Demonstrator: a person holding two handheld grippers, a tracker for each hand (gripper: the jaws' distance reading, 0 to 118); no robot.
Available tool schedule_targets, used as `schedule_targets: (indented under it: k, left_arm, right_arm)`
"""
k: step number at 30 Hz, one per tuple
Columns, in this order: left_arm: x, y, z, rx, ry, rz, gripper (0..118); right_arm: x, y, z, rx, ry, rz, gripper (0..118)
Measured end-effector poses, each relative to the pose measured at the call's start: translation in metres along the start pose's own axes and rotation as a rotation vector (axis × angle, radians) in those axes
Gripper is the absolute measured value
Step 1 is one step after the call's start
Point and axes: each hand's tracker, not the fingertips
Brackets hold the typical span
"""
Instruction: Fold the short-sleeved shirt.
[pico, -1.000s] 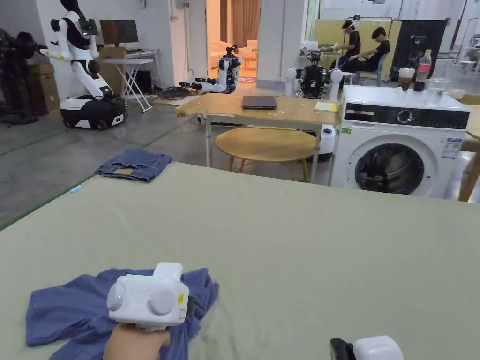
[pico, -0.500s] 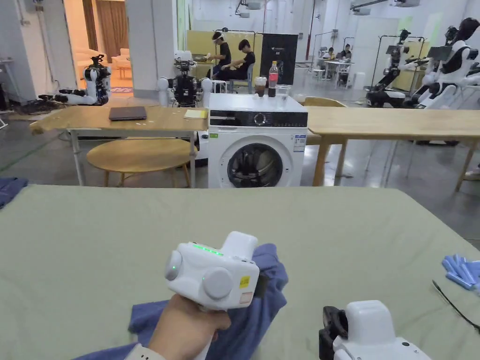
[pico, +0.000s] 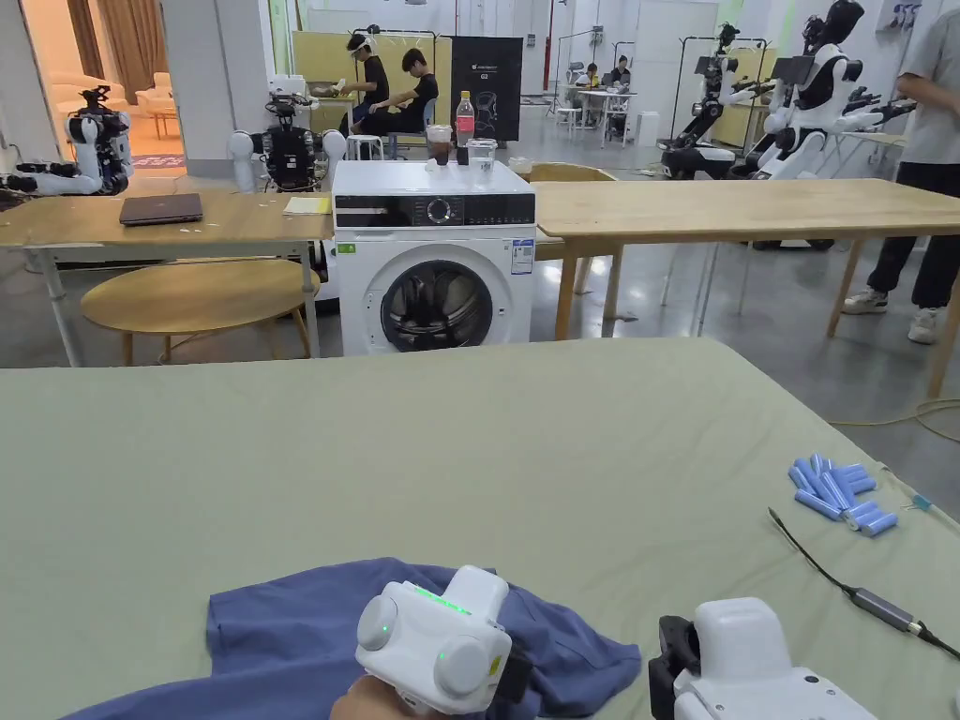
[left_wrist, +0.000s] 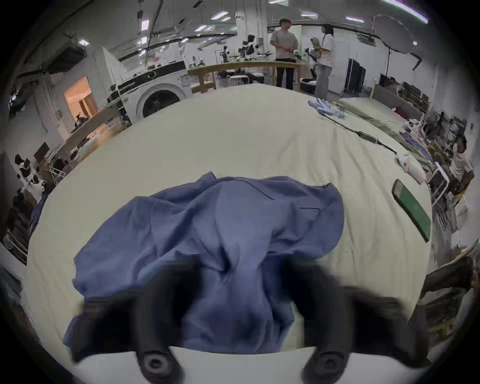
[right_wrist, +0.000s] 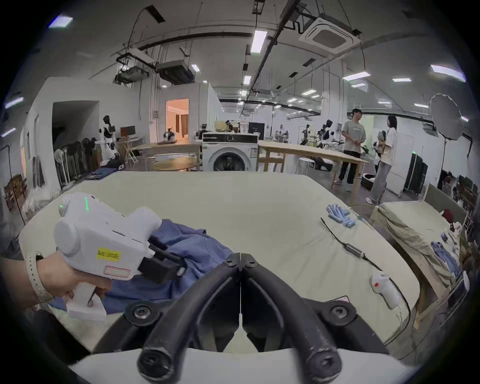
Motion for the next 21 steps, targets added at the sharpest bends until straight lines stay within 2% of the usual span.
schedule_targets:
  k: [1,4,7,12,16,17,18,19,21]
  left_arm:
    - [-0.003,-0.002,0.016,0.037,0.019,-0.007,100]
    - [-0.014,-0.013,0.077,0.179,0.068,0.004,100]
    - [-0.036,-0.047,0.159,0.356,0.214,0.046,100]
    - [-0.090,-0.128,0.262,0.514,0.420,0.261,100]
    - [-0.122,-0.192,0.307,0.563,0.569,0.399,94]
    - [-0.127,-0.201,0.312,0.575,0.561,0.416,83]
    - [-0.133,-0.209,0.315,0.555,0.550,0.429,27]
    - [-0.137,-0.218,0.313,0.488,0.616,0.437,0]
    - [-0.141,-0.223,0.312,0.478,0.569,0.418,0]
  right_arm:
    - [-0.002,0.003,0.001,0.000,0.008,0.000,0]
    - [-0.007,0.012,0.004,0.012,0.064,-0.008,0]
    - [-0.020,0.025,0.013,0.061,0.132,-0.035,0]
    - [-0.050,0.039,0.023,0.132,0.169,-0.028,0]
    - [-0.071,0.043,0.028,0.169,0.172,-0.036,0]
    - [-0.074,0.043,0.028,0.172,0.169,-0.031,0]
    - [-0.079,0.042,0.028,0.173,0.168,-0.025,0]
    - [-0.082,0.041,0.029,0.170,0.170,-0.022,0]
    - [-0.085,0.040,0.031,0.165,0.169,-0.031,0]
